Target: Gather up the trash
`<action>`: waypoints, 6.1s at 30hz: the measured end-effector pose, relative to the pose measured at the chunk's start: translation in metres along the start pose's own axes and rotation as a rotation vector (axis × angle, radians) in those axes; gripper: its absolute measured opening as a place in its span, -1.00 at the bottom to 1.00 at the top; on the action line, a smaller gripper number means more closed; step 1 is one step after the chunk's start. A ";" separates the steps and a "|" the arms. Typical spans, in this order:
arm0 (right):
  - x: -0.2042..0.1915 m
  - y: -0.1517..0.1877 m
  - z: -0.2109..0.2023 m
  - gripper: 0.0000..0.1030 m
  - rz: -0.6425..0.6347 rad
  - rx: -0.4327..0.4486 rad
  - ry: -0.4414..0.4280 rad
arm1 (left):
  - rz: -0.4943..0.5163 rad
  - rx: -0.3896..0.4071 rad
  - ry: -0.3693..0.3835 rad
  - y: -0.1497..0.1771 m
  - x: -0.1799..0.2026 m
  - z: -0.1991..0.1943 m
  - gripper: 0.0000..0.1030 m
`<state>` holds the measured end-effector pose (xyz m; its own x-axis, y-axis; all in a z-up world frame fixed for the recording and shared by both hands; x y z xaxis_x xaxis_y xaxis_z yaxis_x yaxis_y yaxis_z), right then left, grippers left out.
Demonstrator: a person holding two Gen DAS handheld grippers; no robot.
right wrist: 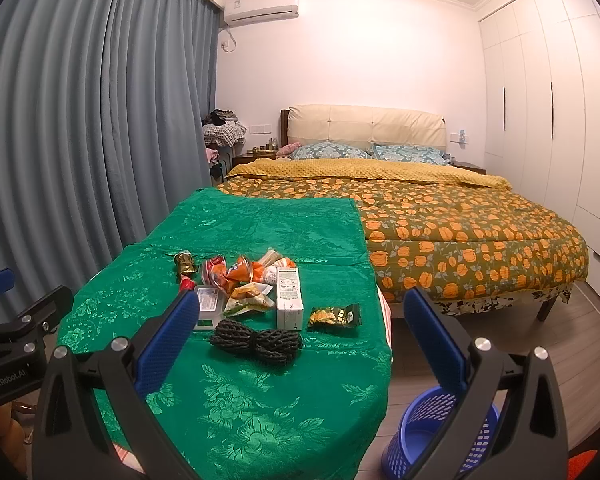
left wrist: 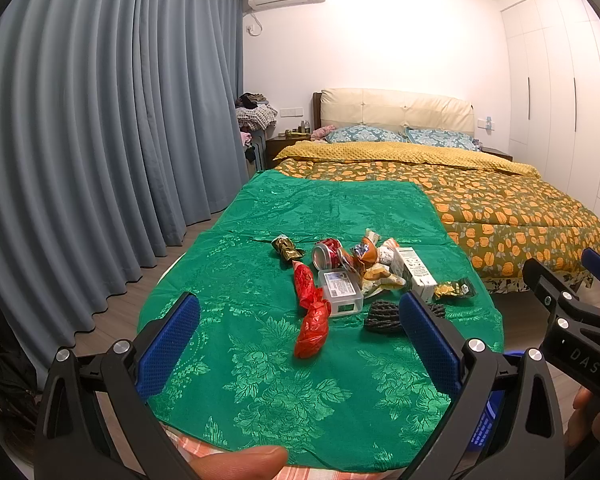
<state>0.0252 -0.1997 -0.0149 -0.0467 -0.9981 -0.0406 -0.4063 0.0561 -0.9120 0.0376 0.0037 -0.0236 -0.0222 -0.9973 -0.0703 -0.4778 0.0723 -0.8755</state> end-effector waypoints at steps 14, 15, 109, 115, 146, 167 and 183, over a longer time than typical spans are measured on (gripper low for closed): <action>-0.002 0.000 0.001 0.91 0.004 0.000 -0.004 | -0.005 0.003 0.000 -0.002 -0.003 0.001 0.92; -0.002 0.000 0.001 0.91 0.004 0.000 -0.004 | -0.004 0.003 0.000 -0.002 -0.003 0.001 0.92; 0.011 0.085 0.167 0.91 -0.030 -0.345 -0.398 | 0.183 -0.407 0.294 0.073 0.010 0.231 0.53; 0.010 0.078 0.214 0.91 -0.053 -0.423 -0.450 | 0.179 -0.421 0.295 0.075 0.010 0.235 0.16; -0.067 0.109 0.091 0.56 -0.561 -0.628 -0.725 | 0.207 -0.488 0.339 0.100 -0.046 0.185 0.01; -0.020 0.111 0.166 0.23 -0.180 -0.803 -0.446 | 0.198 -0.507 0.350 0.102 -0.039 0.191 0.15; -0.029 0.077 0.159 -0.36 -0.220 -0.666 -0.490 | 0.209 -0.460 0.290 0.093 -0.043 0.181 -0.46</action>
<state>0.1407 -0.1706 -0.1487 0.4338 -0.8780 -0.2025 -0.8185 -0.2900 -0.4960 0.1530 0.0557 -0.1879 -0.3654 -0.9304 -0.0286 -0.7682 0.3188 -0.5553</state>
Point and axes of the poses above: each gripper's, at about its wrist camera, not at the fingertips, and z roughly the way its jaws point, x to its right, y to its underside, the point moved 4 cm from there along z, roughly the way its jaws point, and after that the axes turned 1 degree about -x, right-handed, at the moved point
